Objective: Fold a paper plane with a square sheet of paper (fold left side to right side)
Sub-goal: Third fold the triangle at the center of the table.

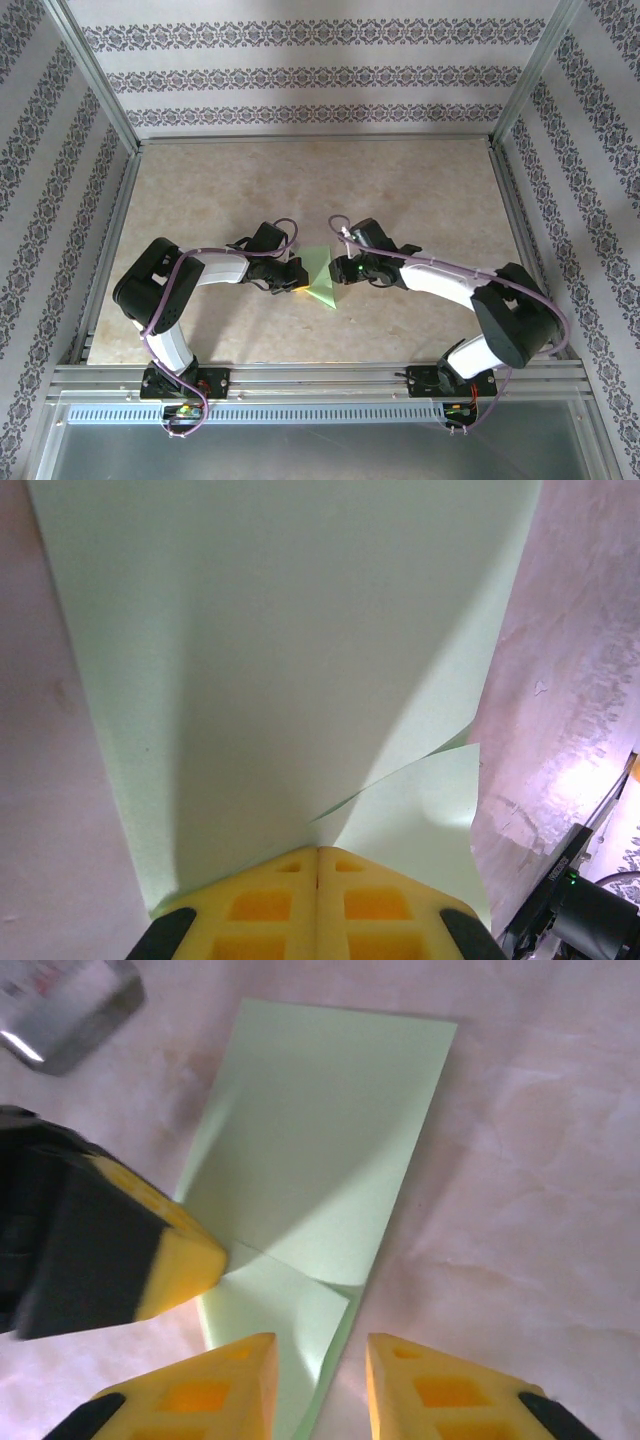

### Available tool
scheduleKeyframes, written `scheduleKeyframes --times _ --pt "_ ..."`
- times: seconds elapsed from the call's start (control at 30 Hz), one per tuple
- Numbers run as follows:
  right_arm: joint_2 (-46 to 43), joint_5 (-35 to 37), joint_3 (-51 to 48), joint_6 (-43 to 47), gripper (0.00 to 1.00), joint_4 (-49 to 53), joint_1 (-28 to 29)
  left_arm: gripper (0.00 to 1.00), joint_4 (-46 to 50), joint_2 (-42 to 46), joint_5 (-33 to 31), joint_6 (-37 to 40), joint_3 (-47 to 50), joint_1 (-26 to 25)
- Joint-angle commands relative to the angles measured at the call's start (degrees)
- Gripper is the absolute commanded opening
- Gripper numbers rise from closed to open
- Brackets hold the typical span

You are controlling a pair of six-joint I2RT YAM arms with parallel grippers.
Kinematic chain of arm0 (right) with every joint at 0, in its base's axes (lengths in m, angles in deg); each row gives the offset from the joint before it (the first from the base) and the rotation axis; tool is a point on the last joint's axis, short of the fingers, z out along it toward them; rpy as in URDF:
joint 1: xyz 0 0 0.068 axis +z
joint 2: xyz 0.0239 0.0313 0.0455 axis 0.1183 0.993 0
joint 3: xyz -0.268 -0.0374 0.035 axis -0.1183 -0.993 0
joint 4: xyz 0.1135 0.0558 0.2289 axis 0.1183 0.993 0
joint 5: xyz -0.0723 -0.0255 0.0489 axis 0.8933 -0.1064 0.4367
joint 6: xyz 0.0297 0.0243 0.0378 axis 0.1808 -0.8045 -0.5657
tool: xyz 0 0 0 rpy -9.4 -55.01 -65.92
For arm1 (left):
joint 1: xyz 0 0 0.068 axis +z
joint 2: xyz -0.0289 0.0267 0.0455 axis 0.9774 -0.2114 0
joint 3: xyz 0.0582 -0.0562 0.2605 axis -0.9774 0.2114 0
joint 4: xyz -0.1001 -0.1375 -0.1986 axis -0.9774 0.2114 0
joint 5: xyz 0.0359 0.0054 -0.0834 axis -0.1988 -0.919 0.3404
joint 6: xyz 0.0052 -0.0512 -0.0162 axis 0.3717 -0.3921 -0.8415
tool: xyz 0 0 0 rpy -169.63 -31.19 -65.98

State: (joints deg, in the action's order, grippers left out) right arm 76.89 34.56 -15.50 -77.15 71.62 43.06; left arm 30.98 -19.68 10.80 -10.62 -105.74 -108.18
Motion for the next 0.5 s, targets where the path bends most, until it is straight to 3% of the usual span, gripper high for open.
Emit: scheduleKeyframes --times 0.0,0.17,0.47 --pt "-2.67 -10.27 -1.03 -6.14 0.21 1.2 -1.5 0.05 5.13 -2.26 -4.88 1.21 0.63 -0.53" --pt "-2.25 -21.94 -4.93 -14.33 0.02 -2.94 -1.2 0.05 5.19 -2.17 -5.15 1.33 0.41 -0.56" --pt "1.97 -25.62 -7.8 -18.39 0.0 -8.49 0.41 0.05 5.21 -2.08 -5.46 1.31 0.27 -0.54"
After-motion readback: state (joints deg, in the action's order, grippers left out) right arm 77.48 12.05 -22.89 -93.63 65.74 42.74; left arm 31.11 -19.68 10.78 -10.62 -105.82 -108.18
